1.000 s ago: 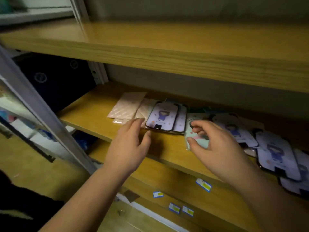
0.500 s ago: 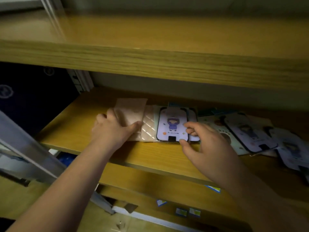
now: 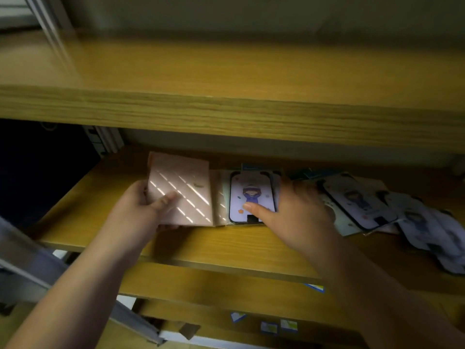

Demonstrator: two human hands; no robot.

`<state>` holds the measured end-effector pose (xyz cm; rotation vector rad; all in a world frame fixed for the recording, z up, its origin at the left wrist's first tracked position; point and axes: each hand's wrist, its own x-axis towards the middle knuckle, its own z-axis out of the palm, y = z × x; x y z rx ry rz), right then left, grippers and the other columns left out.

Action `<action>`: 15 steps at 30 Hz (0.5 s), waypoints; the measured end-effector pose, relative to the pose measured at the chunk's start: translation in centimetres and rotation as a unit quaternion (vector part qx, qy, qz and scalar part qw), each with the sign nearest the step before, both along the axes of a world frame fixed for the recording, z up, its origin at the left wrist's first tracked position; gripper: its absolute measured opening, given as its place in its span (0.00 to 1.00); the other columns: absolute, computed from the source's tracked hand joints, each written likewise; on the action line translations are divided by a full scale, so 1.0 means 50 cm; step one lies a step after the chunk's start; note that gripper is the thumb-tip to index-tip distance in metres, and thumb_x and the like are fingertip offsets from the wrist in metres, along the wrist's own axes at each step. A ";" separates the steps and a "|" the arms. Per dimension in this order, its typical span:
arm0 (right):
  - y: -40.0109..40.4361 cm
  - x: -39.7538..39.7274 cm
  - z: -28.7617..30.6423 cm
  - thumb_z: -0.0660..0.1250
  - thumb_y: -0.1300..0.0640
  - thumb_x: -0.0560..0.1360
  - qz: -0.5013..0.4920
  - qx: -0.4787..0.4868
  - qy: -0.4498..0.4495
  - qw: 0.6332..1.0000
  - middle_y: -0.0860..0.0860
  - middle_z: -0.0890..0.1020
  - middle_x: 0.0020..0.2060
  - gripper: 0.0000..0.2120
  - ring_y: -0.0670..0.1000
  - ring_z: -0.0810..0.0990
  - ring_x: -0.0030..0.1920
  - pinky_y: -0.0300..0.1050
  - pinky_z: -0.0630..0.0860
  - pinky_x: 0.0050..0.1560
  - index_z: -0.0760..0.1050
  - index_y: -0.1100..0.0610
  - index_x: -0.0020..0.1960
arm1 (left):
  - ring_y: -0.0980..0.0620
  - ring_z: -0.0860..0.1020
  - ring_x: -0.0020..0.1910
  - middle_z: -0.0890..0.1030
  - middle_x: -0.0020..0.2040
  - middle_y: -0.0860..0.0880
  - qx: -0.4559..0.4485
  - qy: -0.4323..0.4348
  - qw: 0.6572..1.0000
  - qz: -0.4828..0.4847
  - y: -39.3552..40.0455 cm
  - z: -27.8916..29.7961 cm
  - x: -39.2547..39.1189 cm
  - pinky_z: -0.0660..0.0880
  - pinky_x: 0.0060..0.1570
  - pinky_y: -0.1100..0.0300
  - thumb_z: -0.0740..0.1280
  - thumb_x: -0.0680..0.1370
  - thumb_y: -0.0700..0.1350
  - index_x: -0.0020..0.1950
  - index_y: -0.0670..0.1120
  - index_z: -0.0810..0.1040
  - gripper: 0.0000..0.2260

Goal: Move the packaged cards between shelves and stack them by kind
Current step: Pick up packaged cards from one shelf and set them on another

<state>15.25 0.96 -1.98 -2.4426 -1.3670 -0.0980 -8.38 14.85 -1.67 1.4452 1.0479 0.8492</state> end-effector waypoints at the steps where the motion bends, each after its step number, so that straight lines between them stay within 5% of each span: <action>1: 0.006 0.002 -0.003 0.60 0.23 0.67 -0.005 -0.023 -0.010 1.000 0.55 0.77 0.62 0.43 0.58 0.73 0.61 0.47 0.67 0.58 0.68 0.51 0.70 | 0.49 0.86 0.43 0.87 0.46 0.50 -0.011 -0.027 1.000 -0.012 -0.012 0.003 0.002 0.80 0.33 0.61 0.71 0.78 0.45 0.59 0.48 0.78 0.10; 6: 0.019 0.046 0.005 0.72 0.33 0.68 -0.025 -0.035 0.130 0.991 0.57 0.76 0.64 0.42 0.57 0.76 0.62 0.50 0.74 0.61 0.66 0.56 0.73 | 0.45 0.86 0.46 0.87 0.51 0.44 -0.040 -0.079 0.995 -0.050 -0.049 0.002 0.014 0.81 0.37 0.59 0.71 0.78 0.45 0.61 0.47 0.77 0.12; 8: 0.017 0.071 0.018 0.76 0.39 0.68 -0.024 -0.029 0.212 0.977 0.54 0.81 0.51 0.38 0.46 0.83 0.48 0.40 0.80 0.44 0.70 0.59 0.69 | 0.44 0.86 0.48 0.86 0.52 0.44 -0.048 -0.089 0.993 -0.059 -0.056 -0.001 0.017 0.81 0.38 0.58 0.71 0.78 0.45 0.61 0.47 0.77 0.13; 10: 0.009 0.087 0.032 0.78 0.42 0.68 -0.037 -0.029 0.281 0.958 0.47 0.78 0.40 0.35 0.42 0.79 0.34 0.36 0.74 0.27 0.71 0.58 0.67 | 0.44 0.86 0.49 0.86 0.53 0.44 -0.057 -0.098 0.992 -0.064 -0.063 -0.004 0.020 0.81 0.39 0.58 0.71 0.78 0.45 0.62 0.47 0.77 0.14; 15: 0.001 0.112 0.038 0.78 0.42 0.67 -0.019 -0.054 0.348 0.936 0.53 0.84 0.51 0.25 0.50 0.83 0.46 0.47 0.83 0.44 0.80 0.55 0.58 | 0.46 0.86 0.49 0.86 0.53 0.45 -0.078 -0.121 0.987 -0.065 -0.082 -0.012 0.032 0.81 0.39 0.57 0.70 0.78 0.45 0.63 0.47 0.77 0.14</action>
